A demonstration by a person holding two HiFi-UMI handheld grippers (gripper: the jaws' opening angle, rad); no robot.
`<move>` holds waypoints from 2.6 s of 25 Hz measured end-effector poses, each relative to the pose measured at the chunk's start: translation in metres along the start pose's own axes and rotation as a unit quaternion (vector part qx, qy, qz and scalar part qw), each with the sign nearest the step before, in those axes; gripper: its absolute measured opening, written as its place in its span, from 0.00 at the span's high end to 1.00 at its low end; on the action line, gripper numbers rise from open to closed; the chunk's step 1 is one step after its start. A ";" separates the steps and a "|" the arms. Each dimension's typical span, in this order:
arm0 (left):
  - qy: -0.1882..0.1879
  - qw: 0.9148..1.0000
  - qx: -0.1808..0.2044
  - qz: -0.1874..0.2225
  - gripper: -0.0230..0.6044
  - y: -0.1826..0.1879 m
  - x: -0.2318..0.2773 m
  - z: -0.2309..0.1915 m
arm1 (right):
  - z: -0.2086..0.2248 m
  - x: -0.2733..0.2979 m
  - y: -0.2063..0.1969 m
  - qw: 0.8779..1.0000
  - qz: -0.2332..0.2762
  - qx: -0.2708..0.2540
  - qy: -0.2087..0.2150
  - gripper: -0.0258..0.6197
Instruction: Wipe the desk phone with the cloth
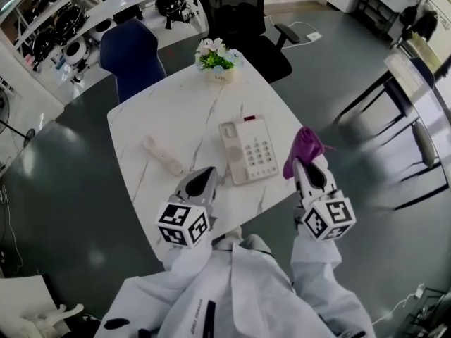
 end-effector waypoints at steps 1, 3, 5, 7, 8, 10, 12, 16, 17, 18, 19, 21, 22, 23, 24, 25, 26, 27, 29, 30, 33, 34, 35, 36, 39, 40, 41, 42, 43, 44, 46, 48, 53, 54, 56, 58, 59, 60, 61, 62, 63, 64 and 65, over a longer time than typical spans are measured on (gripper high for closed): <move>0.002 1.000 -0.003 -0.003 0.97 -0.001 0.002 -0.001 | 0.002 0.003 0.000 1.000 -0.003 0.000 0.001 0.90; 0.006 1.000 -0.007 -0.008 0.97 -0.002 0.007 -0.003 | 0.008 0.010 0.000 1.000 -0.010 -0.003 0.004 0.90; 0.010 1.000 -0.011 -0.011 0.97 -0.003 0.014 -0.004 | 0.018 0.019 0.000 1.000 -0.016 -0.008 0.008 0.90; 0.019 1.000 -0.018 -0.017 0.97 -0.006 0.020 -0.007 | 0.026 0.029 -0.001 1.000 -0.023 -0.009 0.011 0.90; 0.025 0.999 -0.023 -0.021 0.97 -0.007 0.023 -0.009 | 0.031 0.034 -0.002 1.000 -0.026 -0.009 0.014 0.90; 0.037 0.998 -0.031 -0.026 0.97 -0.010 0.030 -0.009 | 0.043 0.045 -0.003 0.999 -0.038 -0.012 0.023 0.90; 0.049 0.998 -0.040 -0.029 0.97 -0.013 0.039 -0.009 | 0.056 0.059 -0.002 0.998 -0.053 -0.023 0.035 0.90; 0.072 0.995 -0.058 -0.034 0.97 -0.018 0.056 -0.013 | 0.073 0.092 -0.002 0.994 -0.076 -0.048 0.060 0.90; 0.077 0.994 -0.062 -0.037 0.97 -0.019 0.059 -0.013 | 0.076 0.099 -0.002 0.993 -0.082 -0.052 0.065 0.90; 0.082 0.994 -0.066 -0.039 0.97 -0.021 0.062 -0.014 | 0.079 0.107 -0.003 0.992 -0.087 -0.056 0.069 0.90; 0.086 0.993 -0.069 -0.041 0.97 -0.022 0.065 -0.014 | 0.082 0.115 -0.005 0.991 -0.091 -0.060 0.071 0.90; 0.095 0.992 -0.075 -0.043 0.97 -0.025 0.072 -0.016 | 0.086 0.132 -0.007 0.989 -0.100 -0.073 0.076 0.90; 0.099 0.991 -0.079 -0.044 0.97 -0.026 0.076 -0.017 | 0.087 0.140 -0.008 0.988 -0.103 -0.080 0.079 0.90; 0.103 0.990 -0.082 -0.044 0.97 -0.027 0.080 -0.018 | 0.088 0.147 -0.009 0.987 -0.105 -0.087 0.080 0.90; 0.106 0.990 -0.083 -0.044 0.97 -0.027 0.083 -0.018 | 0.089 0.154 -0.010 0.987 -0.105 -0.091 0.080 0.90; 0.107 0.990 -0.084 -0.045 0.97 -0.027 0.086 -0.019 | 0.091 0.160 -0.011 0.987 -0.104 -0.093 0.080 0.90; 0.106 0.990 -0.082 -0.047 0.97 -0.028 0.088 -0.019 | 0.092 0.165 -0.011 0.987 -0.104 -0.094 0.081 0.90; 0.106 0.990 -0.081 -0.049 0.97 -0.028 0.090 -0.019 | 0.093 0.170 -0.012 0.986 -0.104 -0.098 0.083 0.90; 0.109 0.989 -0.082 -0.051 0.97 -0.031 0.091 -0.021 | 0.093 0.181 -0.015 0.983 -0.109 -0.115 0.092 0.90; 0.114 0.989 -0.085 -0.051 0.97 -0.031 0.091 -0.023 | 0.092 0.186 -0.016 0.981 -0.112 -0.126 0.097 0.90; 0.126 0.986 -0.094 -0.053 0.97 -0.034 0.089 -0.027 | 0.084 0.199 -0.018 0.971 -0.124 -0.168 0.119 0.90; 0.130 0.985 -0.098 -0.053 0.97 -0.036 0.089 -0.028 | 0.082 0.203 -0.020 0.967 -0.128 -0.181 0.127 0.90; 0.132 0.985 -0.100 -0.054 0.97 -0.037 0.089 -0.029 | 0.079 0.207 -0.022 0.963 -0.133 -0.191 0.135 0.90; 0.134 0.984 -0.103 -0.054 0.97 -0.039 0.090 -0.030 | 0.077 0.210 -0.025 0.960 -0.138 -0.197 0.144 0.90; 0.139 0.983 -0.108 -0.055 0.97 -0.044 0.090 -0.029 | 0.072 0.216 -0.035 0.952 -0.152 -0.205 0.165 0.90; 0.139 0.983 -0.110 -0.056 0.97 -0.045 0.090 -0.029 | 0.070 0.216 -0.038 0.950 -0.157 -0.207 0.170 0.90; 0.140 0.982 -0.111 -0.056 0.97 -0.047 0.090 -0.028 | 0.070 0.217 -0.040 0.948 -0.162 -0.210 0.175 0.90; 0.140 0.982 -0.112 -0.056 0.97 -0.048 0.090 -0.027 | 0.069 0.217 -0.041 0.946 -0.167 -0.213 0.179 0.90; 0.139 0.982 -0.112 -0.056 0.97 -0.048 0.090 -0.027 | 0.068 0.217 -0.043 0.943 -0.173 -0.218 0.185 0.90; 0.139 0.982 -0.112 -0.055 0.97 -0.049 0.090 -0.026 | 0.068 0.217 -0.045 0.939 -0.179 -0.223 0.191 0.90; 0.141 0.982 -0.113 -0.054 0.97 -0.050 0.090 -0.025 | 0.066 0.218 -0.050 0.932 -0.190 -0.231 0.202 0.90; 0.142 0.982 -0.115 -0.054 0.97 -0.051 0.090 -0.023 | 0.065 0.217 -0.054 0.928 -0.199 -0.236 0.210 0.90; 0.139 0.982 -0.116 -0.050 0.97 -0.054 0.091 -0.017 | 0.063 0.218 -0.060 0.916 -0.219 -0.251 0.223 0.90; 0.139 0.982 -0.117 -0.048 0.97 -0.055 0.091 -0.015 | 0.062 0.218 -0.060 0.912 -0.225 -0.257 0.226 0.90; 0.141 0.982 -0.119 -0.047 0.97 -0.057 0.090 -0.011 | 0.061 0.218 -0.061 0.906 -0.236 -0.267 0.230 0.90; 0.143 0.981 -0.120 -0.045 0.97 -0.059 0.089 -0.008 | 0.060 0.218 -0.062 0.903 -0.242 -0.270 0.231 0.90; 0.144 0.981 -0.119 -0.044 0.97 -0.059 0.089 -0.006 | 0.060 0.217 -0.063 0.902 -0.244 -0.271 0.232 0.90; 0.145 0.981 -0.119 -0.042 0.97 -0.060 0.088 -0.004 | 0.060 0.216 -0.063 0.901 -0.246 -0.272 0.233 0.90; 0.146 0.981 -0.118 -0.041 0.97 -0.060 0.087 -0.002 | 0.060 0.215 -0.063 0.899 -0.248 -0.274 0.235 0.90; 0.147 0.981 -0.118 -0.040 0.97 -0.060 0.086 -0.002 | 0.060 0.215 -0.063 0.897 -0.249 -0.277 0.237 0.90; 0.148 0.981 -0.119 -0.039 0.97 -0.061 0.085 -0.001 | 0.060 0.216 -0.063 0.895 -0.251 -0.280 0.239 0.90; 0.150 0.981 -0.121 -0.038 0.97 -0.062 0.085 -0.002 | 0.060 0.217 -0.063 0.893 -0.254 -0.282 0.241 0.90; 0.151 0.980 -0.122 -0.037 0.97 -0.063 0.085 -0.001 | 0.059 0.218 -0.063 0.891 -0.258 -0.284 0.243 0.90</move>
Point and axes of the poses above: the fingertips, and each gripper's own axes: x forward along the fingers, z to its right, y out of its top, the point moved 9 cm from there along -x, backward along the fingers, and after that the axes turned 6 degrees about y, right-handed, at the moved point
